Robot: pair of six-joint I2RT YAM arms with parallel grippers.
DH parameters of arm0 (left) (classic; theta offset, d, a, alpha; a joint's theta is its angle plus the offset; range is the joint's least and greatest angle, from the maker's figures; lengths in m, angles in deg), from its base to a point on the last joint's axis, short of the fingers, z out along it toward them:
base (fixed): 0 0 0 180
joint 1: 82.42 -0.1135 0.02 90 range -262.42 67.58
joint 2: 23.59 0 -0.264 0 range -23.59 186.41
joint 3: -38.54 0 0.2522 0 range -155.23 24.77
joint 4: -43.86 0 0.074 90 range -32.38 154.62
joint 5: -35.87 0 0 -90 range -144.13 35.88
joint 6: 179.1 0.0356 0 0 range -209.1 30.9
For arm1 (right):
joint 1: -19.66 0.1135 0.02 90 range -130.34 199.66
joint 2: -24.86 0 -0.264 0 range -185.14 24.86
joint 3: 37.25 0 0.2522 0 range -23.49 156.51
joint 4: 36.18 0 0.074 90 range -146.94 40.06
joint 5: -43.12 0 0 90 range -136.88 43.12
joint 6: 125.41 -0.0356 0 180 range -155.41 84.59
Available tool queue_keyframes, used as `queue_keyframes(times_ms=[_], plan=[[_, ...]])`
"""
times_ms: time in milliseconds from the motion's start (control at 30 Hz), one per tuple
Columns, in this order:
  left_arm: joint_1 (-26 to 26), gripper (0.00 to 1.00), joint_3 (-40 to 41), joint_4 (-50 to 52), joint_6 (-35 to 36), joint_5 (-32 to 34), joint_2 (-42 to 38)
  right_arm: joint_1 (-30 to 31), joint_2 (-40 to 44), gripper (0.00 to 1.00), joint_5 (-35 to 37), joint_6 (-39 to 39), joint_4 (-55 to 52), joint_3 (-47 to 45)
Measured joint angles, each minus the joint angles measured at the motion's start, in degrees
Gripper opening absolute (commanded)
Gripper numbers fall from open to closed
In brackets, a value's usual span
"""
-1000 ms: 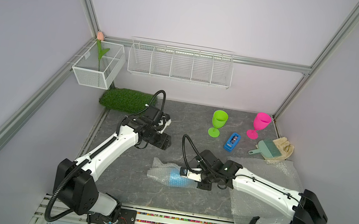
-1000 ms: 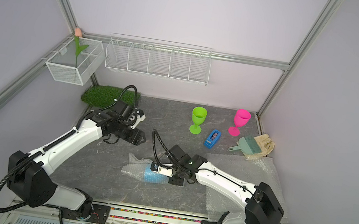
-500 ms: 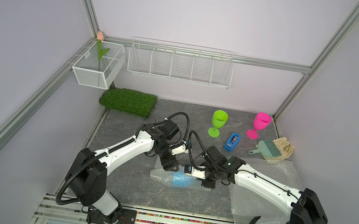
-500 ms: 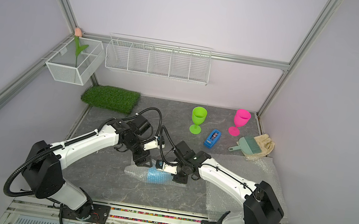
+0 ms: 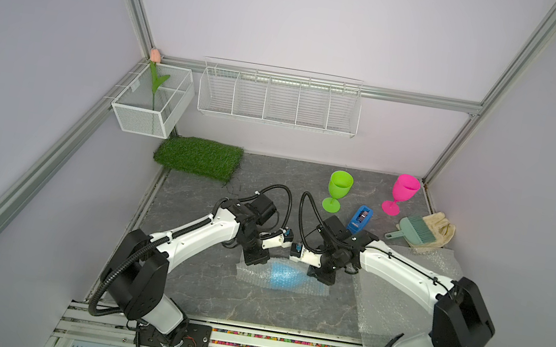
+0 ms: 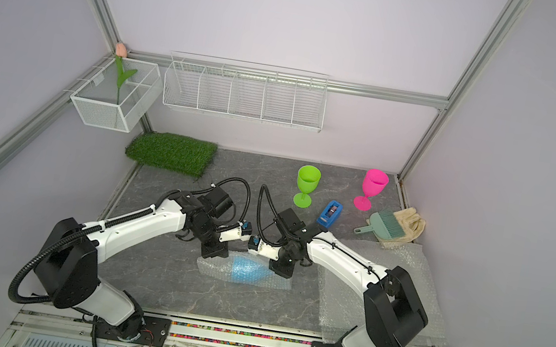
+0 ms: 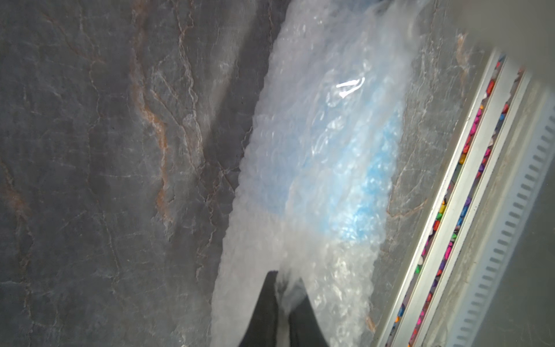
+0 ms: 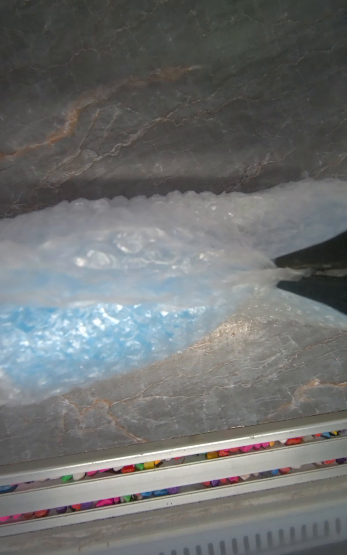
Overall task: Wrap wine glasses in bubble wrap
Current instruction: Adjust the bubble wrap at the center of the board.
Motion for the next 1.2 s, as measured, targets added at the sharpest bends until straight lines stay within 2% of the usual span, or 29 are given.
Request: queue_keyframes(times_ms=[100,167,233,333,433,533,700,933,1200], plan=[[1.0,0.07,1.0,-0.2,0.2,1.6,-0.2,-1.4,-0.1,0.07,-1.2,-0.5,-0.2,0.5],[1.6,0.11,1.0,-0.2,0.2,2.4,-0.1,-1.9,-0.1,0.07,-1.8,-0.6,-0.3,0.7],[2.0,0.29,1.0,-0.1,0.4,3.1,-0.1,-2.1,-0.1,0.07,-2.1,-0.7,-0.6,0.8],[2.2,0.46,0.8,-0.1,0.6,3.5,-0.1,-2.2,-0.1,0.07,-2.7,-0.8,-1.0,0.8],[2.2,0.58,0.1,0.0,0.4,2.8,-0.1,-2.2,-0.1,0.07,-3.3,-0.8,-1.6,0.8],[2.1,0.64,-0.4,0.3,0.6,1.3,-0.1,-2.3,-0.1,0.07,-3.8,-0.8,-2.3,0.9],[2.1,0.69,-1.1,0.9,0.9,-0.4,0.0,-2.5,-0.1,0.07,-4.2,-0.8,-3.5,1.1],[2.4,0.69,-1.0,0.8,1.2,-1.2,0.6,-2.8,-0.2,0.07,-4.6,-0.8,-4.8,1.2],[5.6,0.7,4.5,-3.8,2.2,0.0,-2.9,-3.8,-3.6,0.07,-6.9,-0.9,-7.0,2.5]])
